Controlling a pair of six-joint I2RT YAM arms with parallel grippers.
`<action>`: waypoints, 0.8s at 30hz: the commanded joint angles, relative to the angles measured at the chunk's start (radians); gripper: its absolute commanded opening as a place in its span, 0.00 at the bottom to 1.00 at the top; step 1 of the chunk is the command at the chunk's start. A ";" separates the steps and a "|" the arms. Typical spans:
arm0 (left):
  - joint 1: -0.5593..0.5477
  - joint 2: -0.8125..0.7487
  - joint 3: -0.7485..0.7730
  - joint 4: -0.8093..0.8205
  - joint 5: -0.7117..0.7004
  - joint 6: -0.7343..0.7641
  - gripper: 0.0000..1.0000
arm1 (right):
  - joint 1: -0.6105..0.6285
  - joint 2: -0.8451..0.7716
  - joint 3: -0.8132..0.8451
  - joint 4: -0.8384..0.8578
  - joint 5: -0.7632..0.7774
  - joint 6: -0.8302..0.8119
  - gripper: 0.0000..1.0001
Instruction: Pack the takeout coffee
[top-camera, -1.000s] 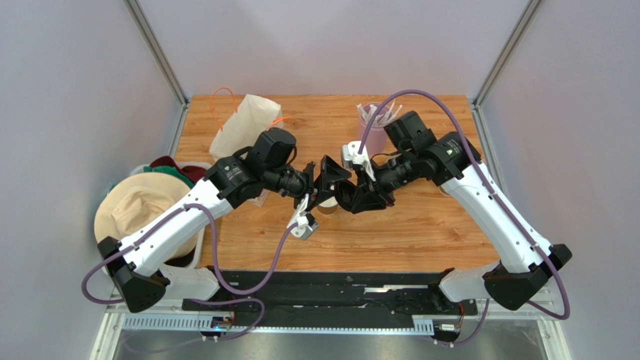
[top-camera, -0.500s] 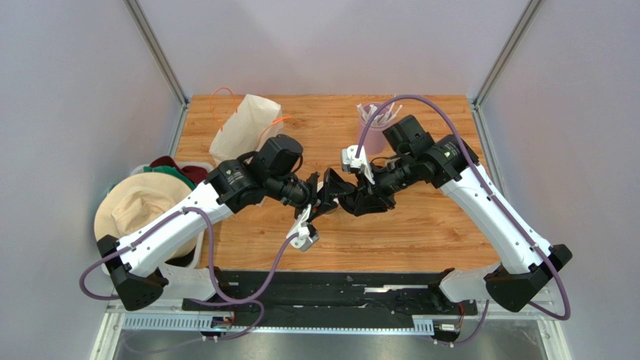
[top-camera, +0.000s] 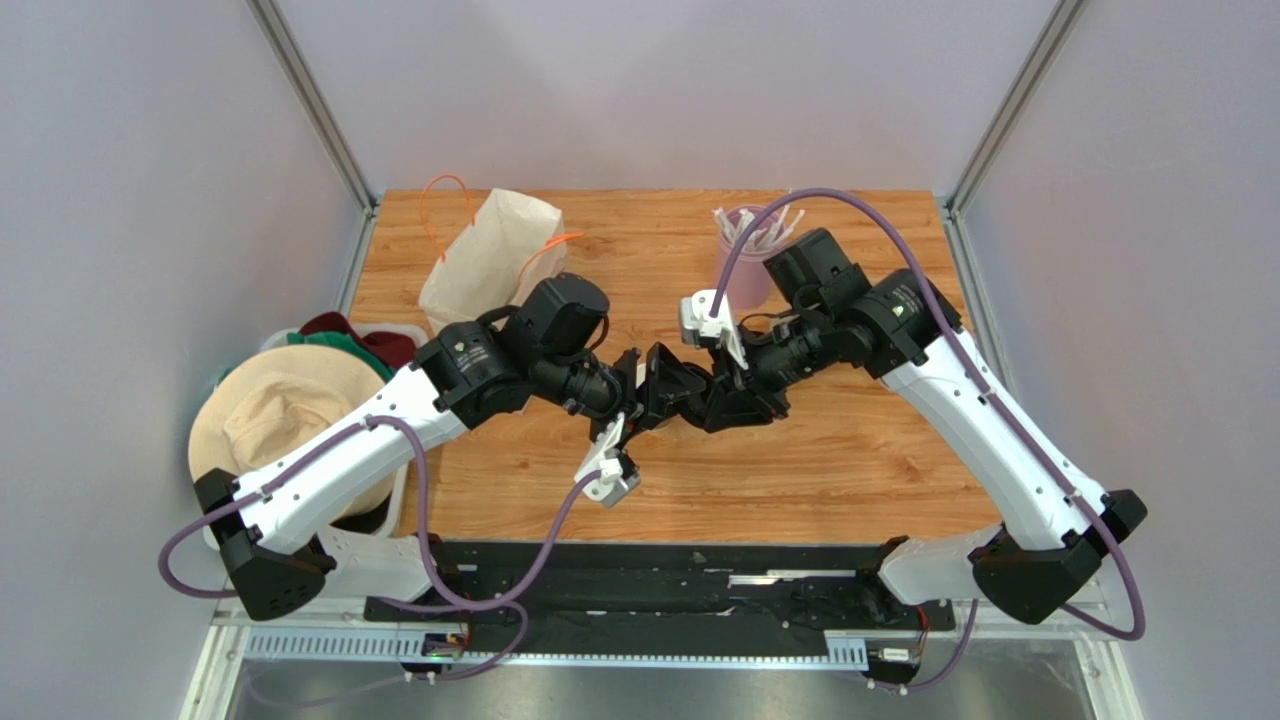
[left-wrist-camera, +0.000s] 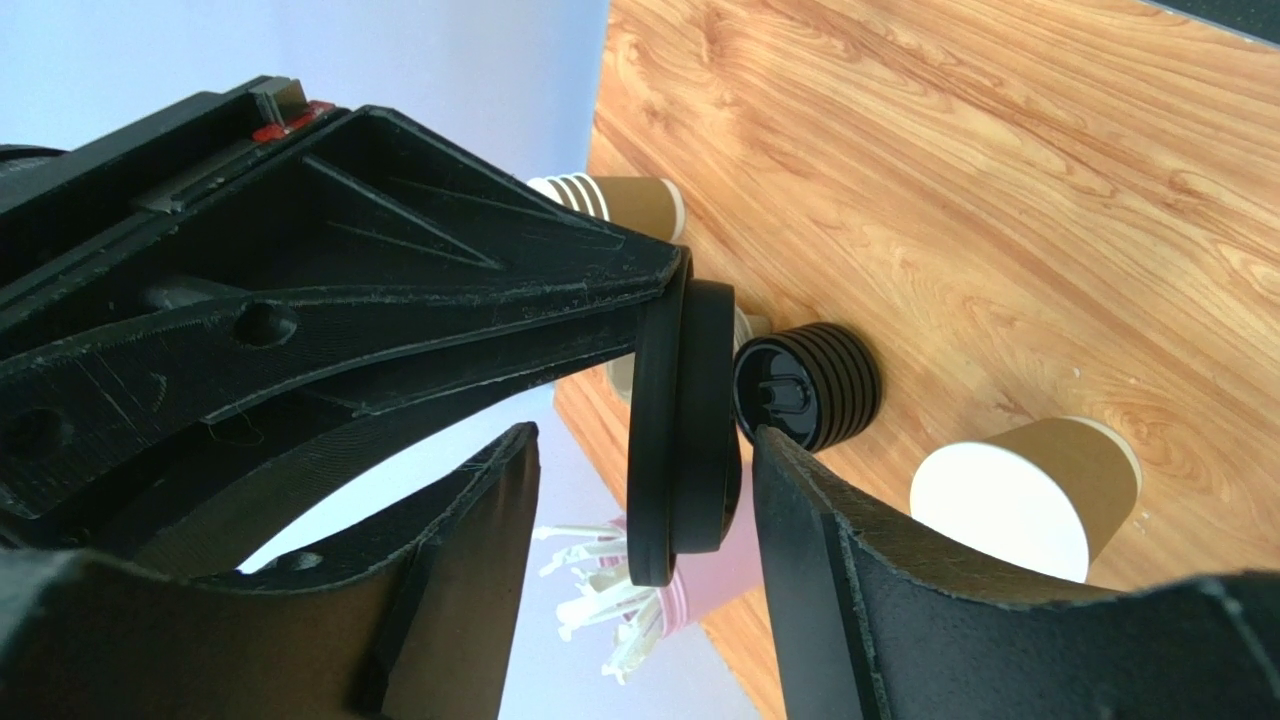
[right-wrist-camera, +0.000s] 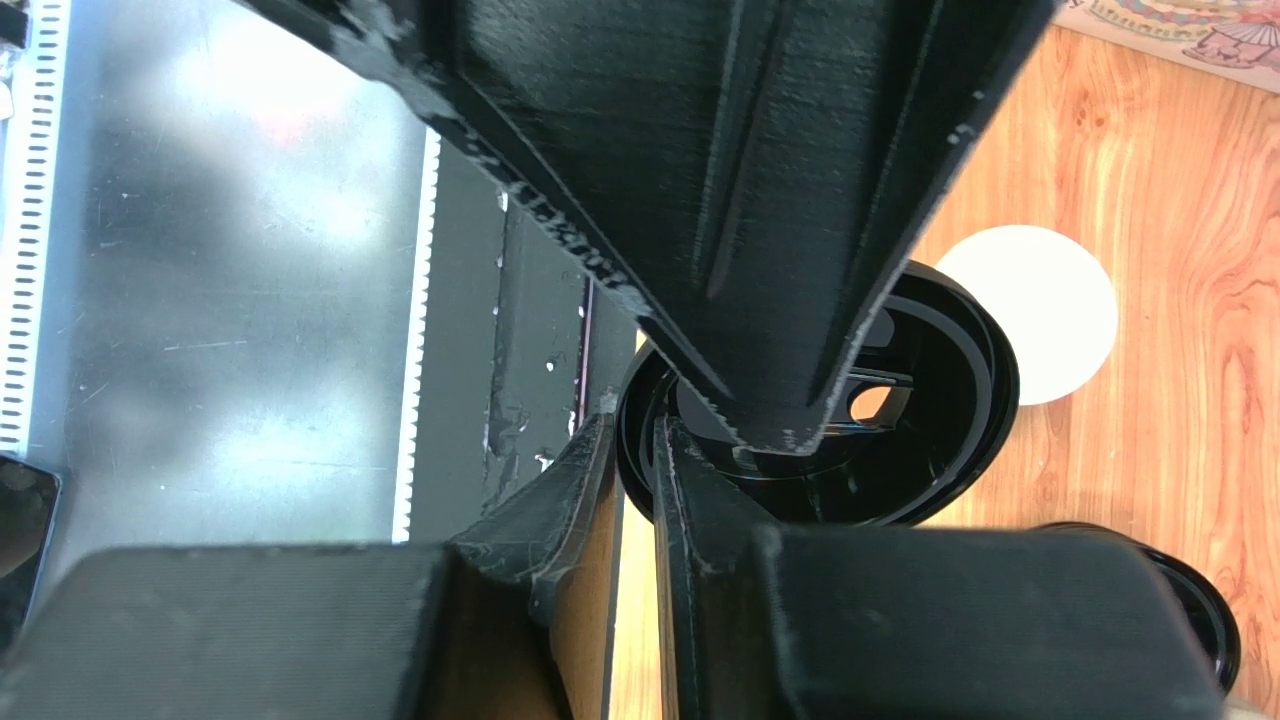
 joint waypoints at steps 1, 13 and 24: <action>-0.009 -0.007 0.003 0.013 0.019 0.002 0.59 | 0.013 -0.013 0.031 -0.063 0.001 0.021 0.17; -0.024 -0.017 -0.009 0.011 -0.004 -0.009 0.43 | 0.017 -0.003 0.038 -0.052 0.013 0.035 0.18; -0.030 -0.013 -0.015 -0.021 -0.023 0.030 0.32 | 0.023 0.001 0.056 -0.064 0.015 0.033 0.18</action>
